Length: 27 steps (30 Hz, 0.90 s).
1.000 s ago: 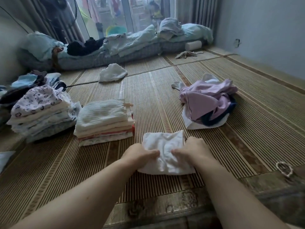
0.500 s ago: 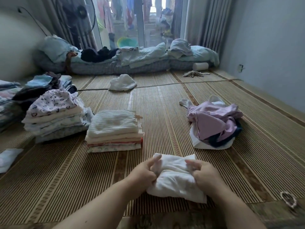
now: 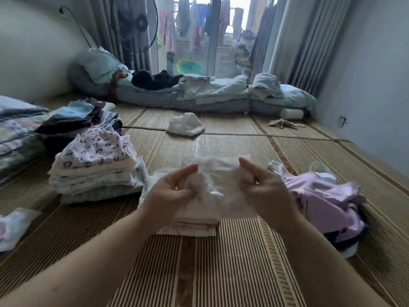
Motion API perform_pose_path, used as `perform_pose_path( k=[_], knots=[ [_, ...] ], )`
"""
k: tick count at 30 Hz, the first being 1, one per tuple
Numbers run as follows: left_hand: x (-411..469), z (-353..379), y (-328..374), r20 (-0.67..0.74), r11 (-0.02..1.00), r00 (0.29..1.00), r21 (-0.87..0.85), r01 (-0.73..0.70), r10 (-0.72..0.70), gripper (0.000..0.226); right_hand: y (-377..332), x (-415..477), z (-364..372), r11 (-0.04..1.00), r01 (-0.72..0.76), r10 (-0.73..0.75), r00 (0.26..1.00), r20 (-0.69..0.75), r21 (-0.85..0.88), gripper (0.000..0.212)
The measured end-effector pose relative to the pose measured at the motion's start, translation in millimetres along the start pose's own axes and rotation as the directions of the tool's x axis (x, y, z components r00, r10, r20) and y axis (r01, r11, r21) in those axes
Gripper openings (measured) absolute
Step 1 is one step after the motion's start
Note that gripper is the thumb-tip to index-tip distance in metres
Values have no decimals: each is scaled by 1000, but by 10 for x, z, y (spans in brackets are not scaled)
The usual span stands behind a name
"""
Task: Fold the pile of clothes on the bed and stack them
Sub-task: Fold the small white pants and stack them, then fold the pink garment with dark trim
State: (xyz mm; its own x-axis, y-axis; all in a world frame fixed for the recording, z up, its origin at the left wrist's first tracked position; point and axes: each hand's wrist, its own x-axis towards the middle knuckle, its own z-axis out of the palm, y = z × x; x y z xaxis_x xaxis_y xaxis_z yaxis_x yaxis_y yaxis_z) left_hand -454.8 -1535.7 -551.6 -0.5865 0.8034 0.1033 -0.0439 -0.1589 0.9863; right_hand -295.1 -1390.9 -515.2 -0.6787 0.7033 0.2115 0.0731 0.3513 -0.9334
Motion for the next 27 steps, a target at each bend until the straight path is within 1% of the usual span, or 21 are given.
perform_pose_path(
  k=[2, 4, 6, 7, 8, 9, 10, 11, 12, 13, 14, 15, 16, 17, 18, 19, 20, 22, 24, 25, 27],
  knots=[
    [197, -250, 136, -71, 995, 995, 70, -71, 76, 49, -54, 317, 253, 996, 3, -7, 999, 46, 90, 52],
    [375, -480, 181, -126, 988, 987, 129, -82, 98, 51, -16, 617, 514, 990, -11, 3, 998, 59, 143, 54],
    [495, -640, 142, -110, 989, 994, 144, 13, 3, 56, 111, 836, 735, 995, -54, 47, 995, 85, 85, 55],
    [545, -711, 85, -102, 977, 994, 204, 68, -48, 57, 209, 920, 843, 996, -84, 80, 991, 110, 34, 53],
    [577, -766, 8, -102, 944, 990, 307, 120, -93, 58, 319, 976, 931, 993, -116, 118, 984, 136, -22, 47],
    [616, -816, -84, -111, 881, 986, 444, 163, -127, 60, 431, 1005, 1013, 986, -136, 151, 976, 158, -100, 39],
    [648, -858, -172, -128, 789, 982, 584, 189, -140, 62, 535, 1011, 1081, 969, -132, 169, 970, 174, -207, 32],
    [665, -881, -241, -146, 693, 979, 692, 204, -143, 65, 638, 1012, 1134, 935, -96, 168, 968, 186, -343, 26],
    [687, -908, -316, -155, 617, 977, 758, 212, -145, 70, 741, 1014, 1184, 877, -43, 154, 968, 196, -479, 22],
    [708, -927, -385, -161, 562, 975, 797, 221, -155, 78, 833, 1010, 1214, 805, 6, 140, 970, 199, -593, 23],
    [727, -943, -443, -179, 521, 966, 816, 252, -186, 85, 909, 1012, 1219, 739, 24, 145, 970, 194, -673, 29],
    [739, -945, -478, -216, 480, 948, 823, 305, -232, 90, 958, 1014, 1199, 707, -12, 196, 964, 179, -707, 37],
    [744, -947, -502, -259, 439, 925, 822, 363, -278, 91, 977, 1015, 1163, 702, -70, 262, 950, 167, -708, 44],
    [739, -941, -510, -295, 408, 902, 816, 410, -316, 92, 980, 1006, 1113, 714, -117, 314, 935, 167, -691, 49],
    [721, -938, -508, -316, 392, 890, 812, 434, -329, 92, 970, 994, 1068, 724, -125, 328, 928, 179, -678, 52],
    [693, -922, -493, -322, 389, 894, 815, 429, -311, 93, 944, 958, 1013, 731, -112, 312, 932, 184, -673, 56],
    [660, -901, -481, -311, 395, 914, 830, 395, -261, 94, 906, 919, 954, 741, -88, 277, 943, 183, -665, 59],
    [564, -773, -420, -224, 400, 969, 882, 248, -107, 89, 784, 775, 821, 743, -7, 167, 970, 175, -670, 67],
    [444, -535, -340, -97, 365, 995, 927, 84, 16, 81, 673, 577, 648, 720, 79, 53, 984, 168, -689, 71],
    [375, -388, -309, -39, 328, 998, 944, 20, 52, 78, 637, 467, 547, 704, 103, 10, 988, 155, -702, 71],
    [261, -81, -298, 87, 194, 993, 976, -101, 77, 73, 610, 229, 342, 672, 114, -34, 992, 123, -732, 71]
  ],
)
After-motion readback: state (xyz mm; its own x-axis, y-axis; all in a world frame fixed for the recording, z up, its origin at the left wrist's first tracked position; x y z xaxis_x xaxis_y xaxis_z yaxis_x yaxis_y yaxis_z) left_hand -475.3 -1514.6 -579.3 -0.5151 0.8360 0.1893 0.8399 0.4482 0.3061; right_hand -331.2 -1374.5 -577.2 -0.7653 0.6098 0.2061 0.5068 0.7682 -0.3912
